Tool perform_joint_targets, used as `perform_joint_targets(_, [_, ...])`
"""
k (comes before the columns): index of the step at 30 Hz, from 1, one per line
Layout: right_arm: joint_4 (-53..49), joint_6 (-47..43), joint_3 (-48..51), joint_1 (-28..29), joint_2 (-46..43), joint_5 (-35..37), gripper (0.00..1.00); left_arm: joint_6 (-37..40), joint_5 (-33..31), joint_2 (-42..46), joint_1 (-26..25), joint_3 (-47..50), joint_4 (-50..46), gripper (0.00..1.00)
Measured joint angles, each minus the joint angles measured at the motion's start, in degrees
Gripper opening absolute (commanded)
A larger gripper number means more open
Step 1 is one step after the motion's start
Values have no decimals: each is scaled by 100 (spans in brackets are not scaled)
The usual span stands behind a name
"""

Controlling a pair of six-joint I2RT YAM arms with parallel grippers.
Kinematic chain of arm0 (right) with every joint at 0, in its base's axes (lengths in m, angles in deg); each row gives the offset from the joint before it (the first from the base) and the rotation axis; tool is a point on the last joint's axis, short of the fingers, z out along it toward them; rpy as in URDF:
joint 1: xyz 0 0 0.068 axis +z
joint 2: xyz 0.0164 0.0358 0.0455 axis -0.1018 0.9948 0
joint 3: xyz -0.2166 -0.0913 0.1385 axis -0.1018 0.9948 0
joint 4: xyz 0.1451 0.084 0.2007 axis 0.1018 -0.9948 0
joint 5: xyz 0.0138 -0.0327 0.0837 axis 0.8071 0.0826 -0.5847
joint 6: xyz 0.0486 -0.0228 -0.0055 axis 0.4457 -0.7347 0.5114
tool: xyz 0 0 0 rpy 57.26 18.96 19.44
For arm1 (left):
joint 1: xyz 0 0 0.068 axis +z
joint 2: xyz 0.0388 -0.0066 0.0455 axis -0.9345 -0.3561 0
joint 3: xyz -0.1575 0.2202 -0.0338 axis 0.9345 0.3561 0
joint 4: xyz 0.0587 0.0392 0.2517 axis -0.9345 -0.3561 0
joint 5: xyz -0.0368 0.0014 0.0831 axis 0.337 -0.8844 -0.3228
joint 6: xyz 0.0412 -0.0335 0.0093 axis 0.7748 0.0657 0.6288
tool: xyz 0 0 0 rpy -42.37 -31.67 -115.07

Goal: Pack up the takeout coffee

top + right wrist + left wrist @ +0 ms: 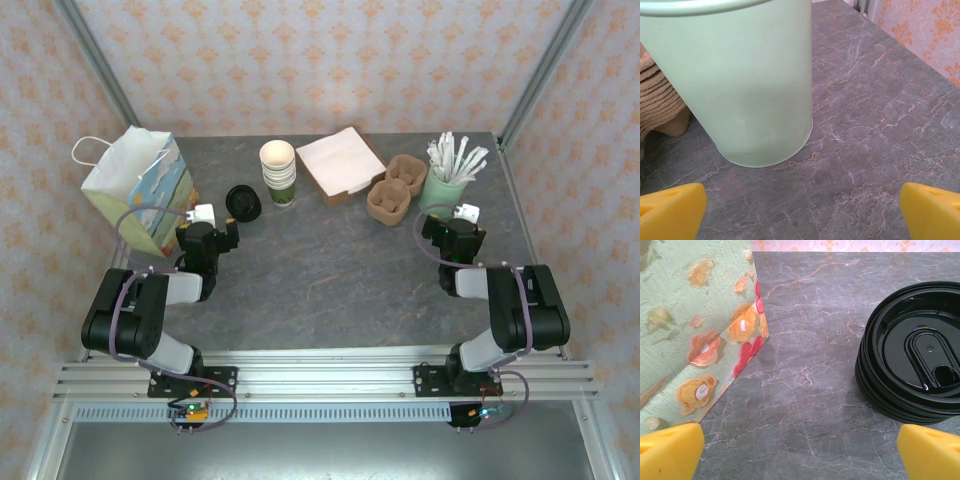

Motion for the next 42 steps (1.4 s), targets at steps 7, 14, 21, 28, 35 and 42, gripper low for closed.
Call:
perform_joint_targets(7, [0, 0, 0, 0, 0, 0, 99, 0, 0, 2, 0, 0, 0, 100])
perform_joint_targets(14, [0, 0, 0, 0, 0, 0, 99, 0, 0, 0, 0, 0, 0, 100])
perform_joint_targets(21, [-2, 0, 0, 0, 0, 0, 99, 0, 2, 0, 0, 0, 0, 100])
perform_joint_targets(28, [0, 0, 0, 0, 0, 0, 99, 0, 2, 2, 0, 0, -2, 100])
perform_joint_targets(35, [-463, 140, 2, 149, -505, 507, 99, -42, -98, 479, 0, -247, -922, 100])
perform_joint_targets(42, [-1871, 1344, 7, 162, -3018, 1825, 100, -848, 52, 2039, -15, -918, -2328, 100])
